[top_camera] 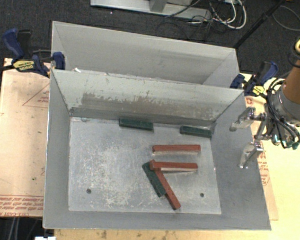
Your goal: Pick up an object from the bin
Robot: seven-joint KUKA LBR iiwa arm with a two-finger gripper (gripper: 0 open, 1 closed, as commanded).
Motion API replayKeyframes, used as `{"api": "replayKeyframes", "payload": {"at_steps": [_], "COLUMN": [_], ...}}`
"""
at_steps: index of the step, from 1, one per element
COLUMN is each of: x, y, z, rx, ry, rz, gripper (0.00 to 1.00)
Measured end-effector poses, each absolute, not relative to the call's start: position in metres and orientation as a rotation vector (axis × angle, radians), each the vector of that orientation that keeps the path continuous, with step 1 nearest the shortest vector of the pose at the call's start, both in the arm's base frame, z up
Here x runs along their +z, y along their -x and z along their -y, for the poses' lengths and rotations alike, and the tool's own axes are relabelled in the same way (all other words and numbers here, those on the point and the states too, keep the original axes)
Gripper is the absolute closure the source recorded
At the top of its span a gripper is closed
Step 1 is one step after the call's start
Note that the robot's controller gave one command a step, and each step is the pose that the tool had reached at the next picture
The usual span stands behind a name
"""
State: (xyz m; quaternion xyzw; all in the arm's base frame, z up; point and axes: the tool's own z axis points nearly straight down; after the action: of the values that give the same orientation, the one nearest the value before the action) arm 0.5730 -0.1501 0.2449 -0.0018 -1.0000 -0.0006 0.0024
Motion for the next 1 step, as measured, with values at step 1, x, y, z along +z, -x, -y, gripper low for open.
{"api": "replayKeyframes", "payload": {"at_steps": [1], "x": [0.2486], "y": [-0.5746], "z": [0.1493], "rx": [0.000], "ry": [0.001], "rz": [3.143], "gripper": [0.00]}}
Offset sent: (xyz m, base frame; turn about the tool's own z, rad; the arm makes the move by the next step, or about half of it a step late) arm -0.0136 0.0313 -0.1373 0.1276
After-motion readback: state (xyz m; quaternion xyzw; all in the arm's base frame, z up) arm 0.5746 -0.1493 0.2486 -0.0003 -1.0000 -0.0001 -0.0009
